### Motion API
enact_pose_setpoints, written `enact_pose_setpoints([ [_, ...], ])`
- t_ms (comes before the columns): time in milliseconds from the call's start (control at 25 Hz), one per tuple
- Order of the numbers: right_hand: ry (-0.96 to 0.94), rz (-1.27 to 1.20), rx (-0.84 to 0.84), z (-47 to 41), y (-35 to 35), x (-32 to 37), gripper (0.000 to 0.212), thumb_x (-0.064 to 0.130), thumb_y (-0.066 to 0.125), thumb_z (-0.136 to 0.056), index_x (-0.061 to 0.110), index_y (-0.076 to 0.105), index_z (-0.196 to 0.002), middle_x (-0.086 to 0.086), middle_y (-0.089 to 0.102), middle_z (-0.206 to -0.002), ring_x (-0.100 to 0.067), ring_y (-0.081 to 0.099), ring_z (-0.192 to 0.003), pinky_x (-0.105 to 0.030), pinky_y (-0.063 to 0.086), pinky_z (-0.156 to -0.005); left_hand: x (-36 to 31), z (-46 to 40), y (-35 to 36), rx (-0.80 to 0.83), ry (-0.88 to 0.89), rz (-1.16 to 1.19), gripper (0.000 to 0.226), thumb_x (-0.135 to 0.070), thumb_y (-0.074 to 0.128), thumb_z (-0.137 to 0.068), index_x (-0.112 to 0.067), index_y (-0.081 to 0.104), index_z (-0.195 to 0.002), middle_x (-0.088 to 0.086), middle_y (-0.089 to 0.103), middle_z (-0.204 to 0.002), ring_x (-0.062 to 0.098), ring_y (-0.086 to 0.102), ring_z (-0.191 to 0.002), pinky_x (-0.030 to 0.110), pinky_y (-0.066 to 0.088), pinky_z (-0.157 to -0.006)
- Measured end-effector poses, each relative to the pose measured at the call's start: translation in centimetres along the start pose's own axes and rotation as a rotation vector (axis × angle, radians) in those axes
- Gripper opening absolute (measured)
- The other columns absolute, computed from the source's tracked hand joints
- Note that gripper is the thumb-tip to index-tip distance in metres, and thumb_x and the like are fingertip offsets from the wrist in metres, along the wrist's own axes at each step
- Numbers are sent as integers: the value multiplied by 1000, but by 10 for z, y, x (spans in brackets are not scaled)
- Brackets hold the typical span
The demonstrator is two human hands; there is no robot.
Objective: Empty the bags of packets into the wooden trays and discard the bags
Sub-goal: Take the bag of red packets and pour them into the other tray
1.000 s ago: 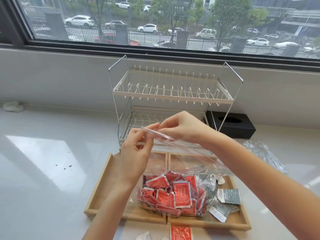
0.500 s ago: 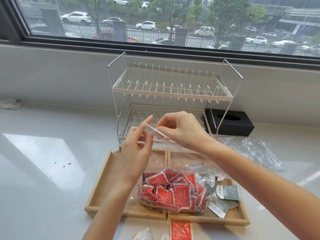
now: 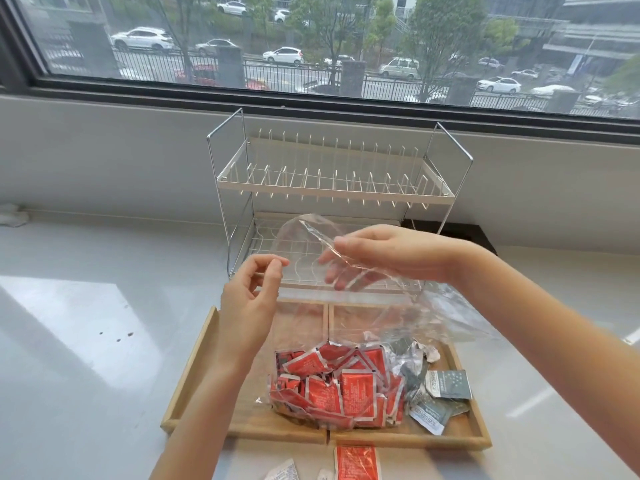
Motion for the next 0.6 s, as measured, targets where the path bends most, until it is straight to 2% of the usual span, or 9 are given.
enact_pose_setpoints([
  [40,-6,5,9,5,-3,-1,25,33,42,-92,19,63,-96,10,65,-77,-5,61,-71,-19,53,-72,3,-1,-3,-12,-4,4,20,-18,48,-89,-28,59,-75,-15,53,-54,-2,44,-54,6,36,-54],
  [120,-38,37,-120,12,-21,6,19,28,51,-89,18,67,-84,10,56,-62,-3,51,-56,-13,47,-56,5,-3,-5,-9,-4,9,20,-19,48,-89,-29,58,-76,-15,52,-55,0,43,-53,7,37,-53],
  [240,-123,125,-285,20,-43,21,23,32,55,-86,14,68,-88,11,55,-58,-5,50,-56,-15,46,-57,3,-5,-1,9,10,-2,20,-19,48,-90,-29,58,-76,-15,52,-53,0,42,-52,7,36,-52],
  [320,-93,124,-236,22,-40,17,32,45,49,-83,21,67,-93,11,61,-65,-6,57,-65,-17,49,-65,5,-8,-2,-19,-9,32,21,-18,46,-90,-28,58,-76,-10,48,-59,0,42,-51,7,37,-52],
  [400,13,123,-105,25,-27,0,42,53,42,-79,22,63,-97,10,63,-69,-5,59,-67,-16,48,-64,8,-9,-6,-32,-31,56,22,-17,45,-91,-29,57,-77,-5,46,-62,-1,42,-50,8,38,-54],
  [480,88,110,-59,30,-26,-19,42,48,34,-88,18,62,-98,8,60,-67,-1,55,-58,-12,42,-58,12,-9,-10,-37,-44,67,23,-17,44,-91,-29,56,-77,-4,45,-62,0,42,-51,13,38,-57],
  [600,109,60,-54,42,-34,-34,35,36,36,-94,16,62,-82,2,50,-66,-4,46,-53,-14,39,-56,14,-11,-12,-37,-55,73,24,-17,44,-92,-29,56,-76,-3,46,-63,2,42,-51,18,38,-60],
])
Point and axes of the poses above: each hand's wrist, its own z-axis away from the middle knuckle, its own y-axis out of the palm, x = y × z, the point moved 5 cm from there along -z, towards the middle knuckle
